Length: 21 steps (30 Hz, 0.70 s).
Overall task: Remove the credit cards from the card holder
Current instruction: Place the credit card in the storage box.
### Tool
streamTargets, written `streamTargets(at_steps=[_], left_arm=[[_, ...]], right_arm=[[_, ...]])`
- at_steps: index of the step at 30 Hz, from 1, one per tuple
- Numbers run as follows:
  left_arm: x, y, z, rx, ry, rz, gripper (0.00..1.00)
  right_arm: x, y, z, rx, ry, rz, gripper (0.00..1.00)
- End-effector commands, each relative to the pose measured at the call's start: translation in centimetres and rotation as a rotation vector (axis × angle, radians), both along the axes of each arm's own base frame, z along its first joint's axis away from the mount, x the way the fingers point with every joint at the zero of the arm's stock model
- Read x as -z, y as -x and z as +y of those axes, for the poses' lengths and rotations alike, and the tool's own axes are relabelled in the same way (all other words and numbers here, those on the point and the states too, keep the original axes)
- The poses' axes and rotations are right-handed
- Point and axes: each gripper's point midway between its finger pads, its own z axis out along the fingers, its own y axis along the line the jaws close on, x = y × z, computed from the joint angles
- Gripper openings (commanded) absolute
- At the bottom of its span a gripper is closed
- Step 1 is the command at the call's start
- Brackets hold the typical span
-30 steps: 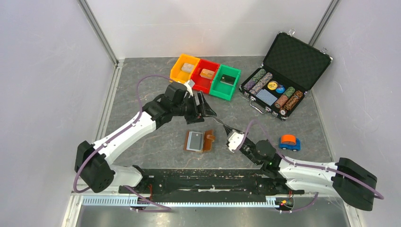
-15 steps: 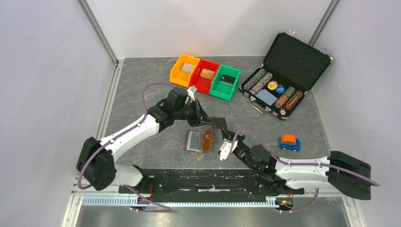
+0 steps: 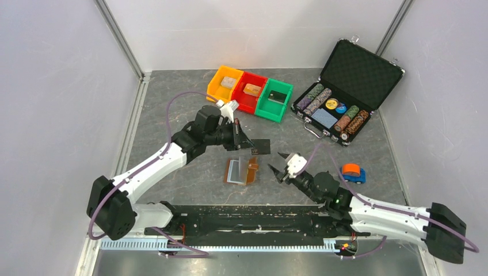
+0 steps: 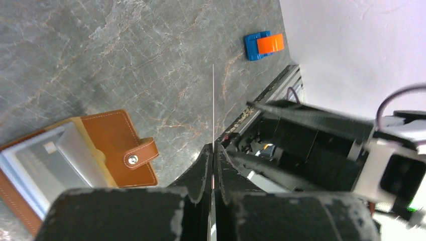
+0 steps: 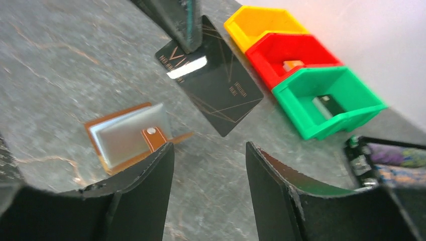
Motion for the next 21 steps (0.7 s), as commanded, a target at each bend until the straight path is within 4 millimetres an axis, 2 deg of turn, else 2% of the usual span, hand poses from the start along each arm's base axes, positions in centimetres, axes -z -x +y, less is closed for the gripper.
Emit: streamTargets(at_steps=[1,4,10,16,21], left_arm=[[-2.3,0.5,0.6,0.137,-0.004,-0.268,0.02],[-3.3,0.9,1.1,0.163,-0.002,-0.350,0.02],[-4.3,1.9,1.0,0.212,0.034,-0.373,0.02],[-4.2,2.4,1.0,0.205,0.064,-0.359,0.02],[-4.6,2.6,1.2,0.169,0.113,-0.361,0.02]], right_arm=[[-2.2,0.2,1.5,-0.097,-0.209,0.291,0.57],[-2.8,-0.9,1.4,-0.099,-0.252,0.405,0.56],[-5.4,-0.3,3.3,-0.260,-0.376,0.526,0.55],[-5.3,-1.4,3.1,-0.241,-0.442,0.592,0.50],[-6.1,-0.7,2.9,-0.326,-0.545,0.633,0.49]])
